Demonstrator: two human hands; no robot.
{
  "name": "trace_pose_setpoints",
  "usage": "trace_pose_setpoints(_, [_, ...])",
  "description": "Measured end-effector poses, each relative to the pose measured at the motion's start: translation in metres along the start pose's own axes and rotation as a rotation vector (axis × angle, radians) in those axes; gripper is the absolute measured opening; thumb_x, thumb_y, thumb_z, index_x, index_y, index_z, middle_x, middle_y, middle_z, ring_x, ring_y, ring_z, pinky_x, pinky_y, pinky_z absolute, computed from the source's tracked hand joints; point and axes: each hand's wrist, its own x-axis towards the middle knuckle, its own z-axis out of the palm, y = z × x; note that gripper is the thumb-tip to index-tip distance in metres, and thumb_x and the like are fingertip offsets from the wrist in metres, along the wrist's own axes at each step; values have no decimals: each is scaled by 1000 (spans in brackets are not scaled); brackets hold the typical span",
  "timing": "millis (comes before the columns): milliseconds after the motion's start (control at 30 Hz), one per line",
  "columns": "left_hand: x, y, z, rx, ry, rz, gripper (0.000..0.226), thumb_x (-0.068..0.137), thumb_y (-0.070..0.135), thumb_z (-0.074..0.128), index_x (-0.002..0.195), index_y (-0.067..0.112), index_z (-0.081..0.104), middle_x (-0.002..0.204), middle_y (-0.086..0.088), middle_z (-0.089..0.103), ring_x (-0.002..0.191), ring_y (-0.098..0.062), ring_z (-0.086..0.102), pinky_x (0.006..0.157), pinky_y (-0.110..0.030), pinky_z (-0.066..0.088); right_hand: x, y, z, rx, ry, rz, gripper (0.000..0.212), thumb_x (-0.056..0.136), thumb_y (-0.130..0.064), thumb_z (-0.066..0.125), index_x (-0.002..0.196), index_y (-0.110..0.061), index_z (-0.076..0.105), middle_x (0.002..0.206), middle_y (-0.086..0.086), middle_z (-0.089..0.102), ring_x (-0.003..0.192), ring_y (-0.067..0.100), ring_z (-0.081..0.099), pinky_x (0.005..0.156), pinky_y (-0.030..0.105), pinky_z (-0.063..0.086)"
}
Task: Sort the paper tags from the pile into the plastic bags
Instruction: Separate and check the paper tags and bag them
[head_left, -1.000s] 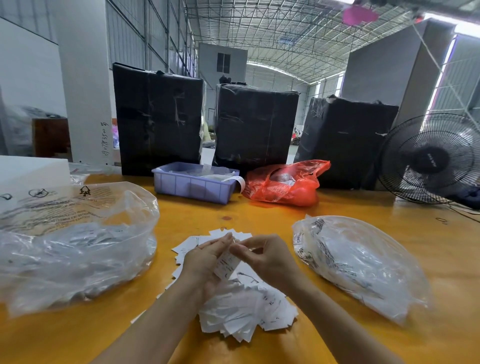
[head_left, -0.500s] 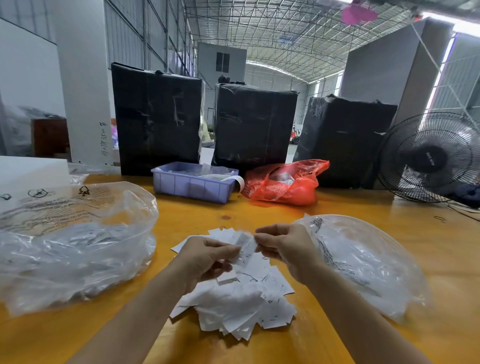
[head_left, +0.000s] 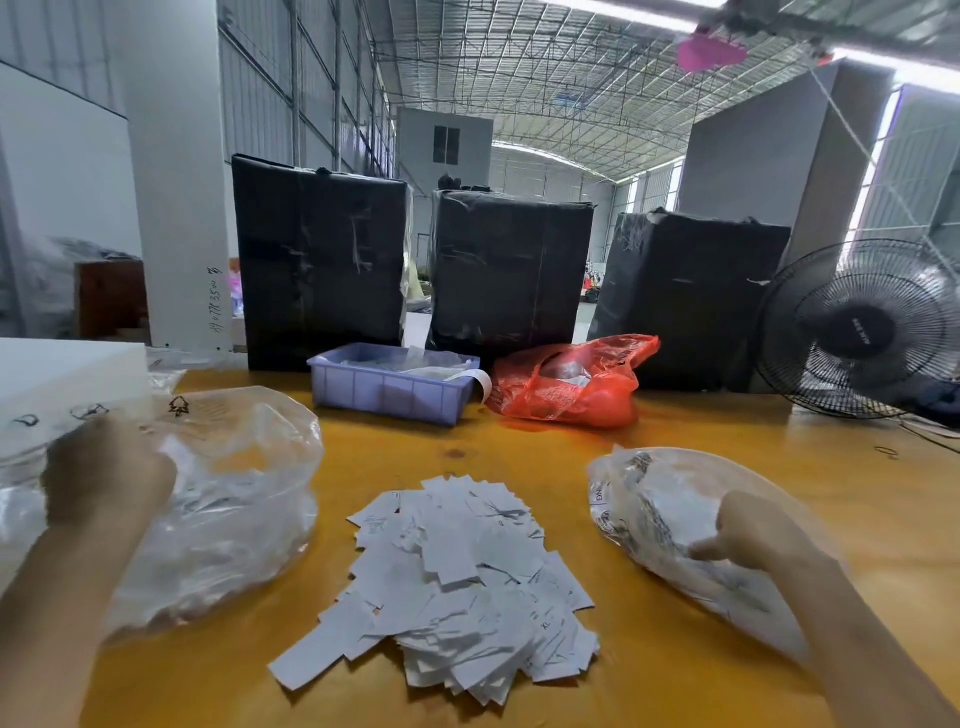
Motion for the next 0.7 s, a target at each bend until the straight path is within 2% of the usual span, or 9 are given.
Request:
trace_pose_setpoints(67, [-2, -6, 8, 27, -112, -23, 10, 74, -15, 63, 76, -24, 59, 75, -41, 58, 81, -57, 59, 70, -62, 49, 0, -3, 5, 88, 24, 19, 40, 75, -34, 79, 57, -11, 51, 54, -1, 49, 49, 13, 45, 49, 27, 36])
trace_pose_setpoints(133, [-12, -2, 8, 136, -150, 14, 14, 71, -7, 70, 77, -17, 61, 66, -29, 56, 75, -52, 61, 66, -57, 52, 0, -3, 6, 179, 86, 30, 20, 73, -24, 81, 68, -8, 71, 67, 3, 67, 65, 17, 63, 61, 30, 51])
trace_pose_setpoints(167, [-17, 5, 7, 178, -126, 32, 21, 72, -2, 72, 83, -16, 61, 70, -27, 56, 75, -50, 60, 67, -57, 53, 1, -3, 6, 220, 124, 40, 16, 75, -22, 79, 72, -7, 74, 70, 5, 70, 69, 19, 65, 64, 31, 53])
trace_pose_setpoints(267, [-36, 27, 1, 171, -26, 62, 43, 73, 5, 70, 106, -13, 49, 100, -36, 53, 88, -52, 53, 74, -59, 51, 6, 2, 4, 276, 178, 71, 18, 84, -16, 70, 74, -2, 75, 73, 10, 72, 66, 21, 65, 62, 33, 53])
trace_pose_setpoints(367, [-55, 48, -8, 150, 123, 142, 49, 75, 10, 69, 113, -6, 42, 126, -33, 37, 107, -54, 41, 86, -61, 44, 10, 3, 0, 271, 173, 91, 18, 87, -4, 57, 83, 5, 72, 88, 17, 73, 68, 25, 63, 57, 32, 46])
trace_pose_setpoints(467, [-78, 67, -16, 134, 205, 286, 49, 78, 13, 70, 116, -8, 48, 129, -34, 36, 111, -55, 38, 87, -62, 41, 5, -1, -15, 241, 193, 114, 14, 84, -3, 62, 73, 3, 67, 75, 11, 67, 75, 29, 67, 55, 30, 45])
trace_pose_setpoints(567, [-97, 87, -18, 104, 207, 390, 47, 79, 8, 68, 122, -6, 52, 126, -34, 43, 111, -55, 39, 85, -62, 41, -9, -9, -39, 242, 182, 104, 21, 74, -20, 80, 68, -3, 70, 64, 7, 68, 67, 23, 67, 62, 31, 53])
trace_pose_setpoints(633, [-111, 99, -13, 1, 116, 495, 47, 81, 9, 68, 124, -3, 54, 124, -31, 50, 110, -48, 46, 88, -56, 43, -20, -20, -53, 476, 118, -43, 23, 68, -24, 84, 65, -5, 71, 61, 7, 69, 62, 17, 66, 61, 30, 54])
trace_pose_setpoints(700, [-129, 111, -7, -219, -53, 579, 43, 83, 20, 70, 120, 2, 58, 115, -18, 61, 103, -34, 57, 81, -41, 51, -38, -39, -67, 854, -14, -254, 23, 64, -23, 83, 68, -4, 71, 62, 8, 70, 56, 12, 64, 51, 21, 49])
